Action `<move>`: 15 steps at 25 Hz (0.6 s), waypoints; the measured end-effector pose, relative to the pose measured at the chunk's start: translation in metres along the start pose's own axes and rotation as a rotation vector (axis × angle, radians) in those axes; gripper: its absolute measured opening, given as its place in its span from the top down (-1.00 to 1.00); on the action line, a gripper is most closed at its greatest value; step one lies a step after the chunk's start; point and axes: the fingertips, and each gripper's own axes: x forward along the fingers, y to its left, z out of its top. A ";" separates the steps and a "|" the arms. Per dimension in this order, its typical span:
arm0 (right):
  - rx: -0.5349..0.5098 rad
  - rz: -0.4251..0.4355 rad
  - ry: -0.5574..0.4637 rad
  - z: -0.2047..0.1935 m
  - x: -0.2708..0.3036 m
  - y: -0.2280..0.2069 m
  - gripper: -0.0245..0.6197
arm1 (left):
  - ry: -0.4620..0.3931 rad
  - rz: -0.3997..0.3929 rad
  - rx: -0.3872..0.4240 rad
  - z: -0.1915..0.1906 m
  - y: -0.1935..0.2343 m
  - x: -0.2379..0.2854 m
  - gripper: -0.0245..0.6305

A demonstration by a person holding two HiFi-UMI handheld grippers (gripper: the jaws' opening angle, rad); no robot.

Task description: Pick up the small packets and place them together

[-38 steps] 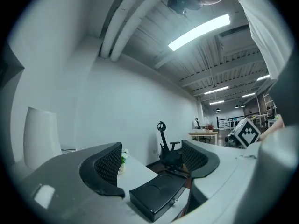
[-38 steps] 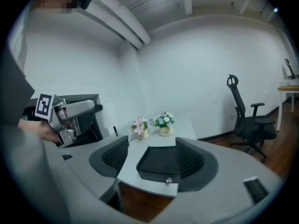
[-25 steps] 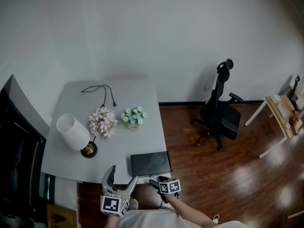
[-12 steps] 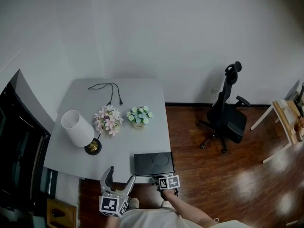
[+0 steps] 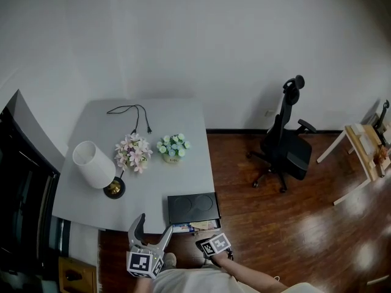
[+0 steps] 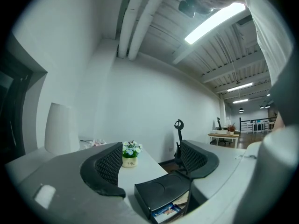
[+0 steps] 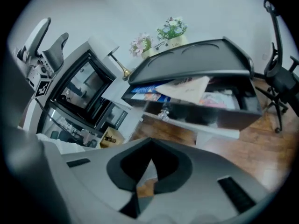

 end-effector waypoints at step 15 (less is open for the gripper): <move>0.098 -0.018 -0.223 0.033 0.012 -0.012 -0.06 | 0.017 0.011 -0.002 -0.006 0.001 -0.011 -0.22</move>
